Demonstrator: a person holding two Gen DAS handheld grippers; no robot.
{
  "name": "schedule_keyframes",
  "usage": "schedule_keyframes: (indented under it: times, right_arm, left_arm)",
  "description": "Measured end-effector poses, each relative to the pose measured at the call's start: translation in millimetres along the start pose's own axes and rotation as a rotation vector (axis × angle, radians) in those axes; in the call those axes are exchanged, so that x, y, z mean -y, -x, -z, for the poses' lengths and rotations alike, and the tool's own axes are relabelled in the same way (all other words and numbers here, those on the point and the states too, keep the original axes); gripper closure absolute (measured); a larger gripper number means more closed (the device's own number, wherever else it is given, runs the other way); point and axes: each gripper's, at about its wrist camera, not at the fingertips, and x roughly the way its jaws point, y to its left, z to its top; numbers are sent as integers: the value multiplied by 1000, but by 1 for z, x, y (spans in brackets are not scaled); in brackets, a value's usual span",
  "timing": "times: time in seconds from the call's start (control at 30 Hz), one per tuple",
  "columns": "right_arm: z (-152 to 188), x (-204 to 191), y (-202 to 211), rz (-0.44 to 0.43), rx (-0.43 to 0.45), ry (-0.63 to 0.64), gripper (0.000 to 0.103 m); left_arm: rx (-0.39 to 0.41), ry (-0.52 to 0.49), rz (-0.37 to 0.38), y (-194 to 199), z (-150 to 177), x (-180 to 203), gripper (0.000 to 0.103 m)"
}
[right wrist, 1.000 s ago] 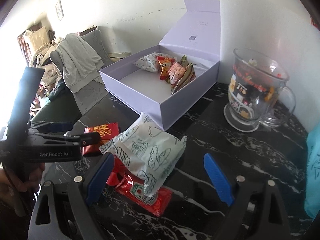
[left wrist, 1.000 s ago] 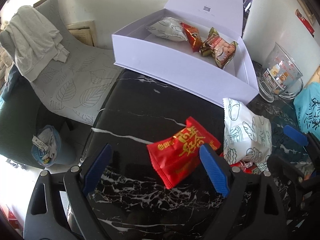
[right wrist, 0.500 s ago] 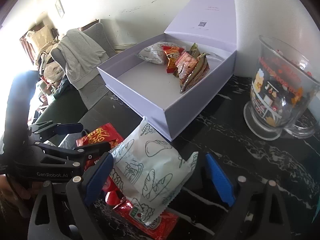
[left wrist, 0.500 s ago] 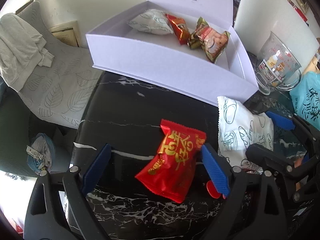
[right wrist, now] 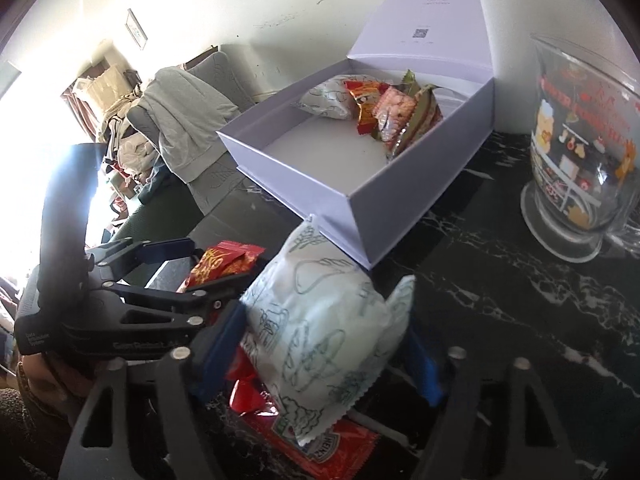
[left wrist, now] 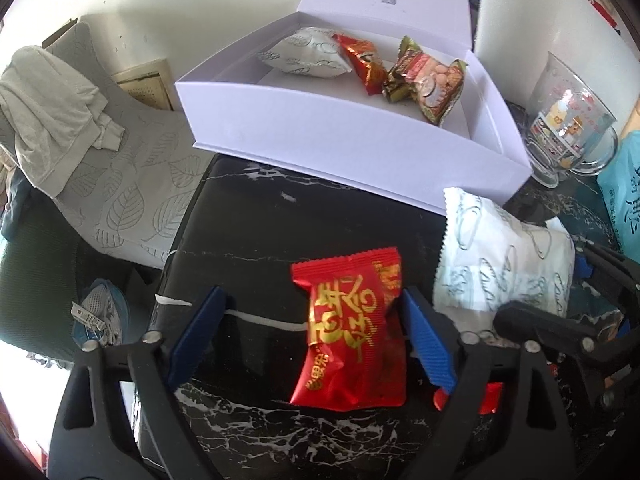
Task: Organize objects
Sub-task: 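Grasp the red packet with the left gripper while the right grasps the white printed bag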
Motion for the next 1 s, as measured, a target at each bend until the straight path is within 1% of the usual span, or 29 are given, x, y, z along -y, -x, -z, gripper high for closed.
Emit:
schedule_keyframes:
  times: [0.03, 0.07, 0.1, 0.13, 0.17, 0.23, 0.33, 0.47, 0.63, 0.7, 0.8, 0.9, 0.97, 1.0]
  right_arm:
    - [1, -2, 1, 8, 9, 7, 34]
    - [1, -2, 3, 10, 15, 10, 38]
    - [1, -1, 6, 9, 24, 4, 41]
    - [1, 0, 8, 7, 34, -6, 47]
    - [0, 2, 11, 6, 42, -18, 51]
    - [1, 5, 16, 7, 43, -32, 52]
    - [6, 7, 21, 27, 48, -36, 52]
    - [11, 6, 30, 69, 52, -49, 52]
    - [23, 6, 42, 115, 49, -37, 52]
    - [30, 6, 46, 125, 38, -40, 52]
    - [40, 1, 51, 152, 30, -6, 51]
    - [44, -2, 53, 178, 22, 20, 46]
    - [45, 0, 53, 219, 15, 22, 31]
    - [45, 1, 54, 256, 20, 26, 28]
  left_arm:
    - [5, -12, 7, 1, 1, 2, 31]
    - [7, -22, 14, 3, 2, 5, 34]
    - [8, -23, 16, 4, 3, 6, 40]
    - [8, -21, 13, 5, 3, 6, 45]
    - [8, -17, 13, 6, 4, 6, 47]
    - [1, -15, 6, 8, 6, 6, 51]
    - [-2, -17, 8, 11, 10, 6, 55]
    - [-7, -17, 16, 16, 16, 7, 55]
    - [-10, -21, 31, 21, 22, 11, 55]
    - [-10, -29, 43, 22, 25, 14, 55]
    - [-13, -44, 53, 24, 28, 19, 55]
    - [-15, -50, 65, 25, 29, 22, 55]
    - [-13, -53, 60, 25, 29, 22, 55]
    - [-12, -55, 54, 24, 28, 22, 55]
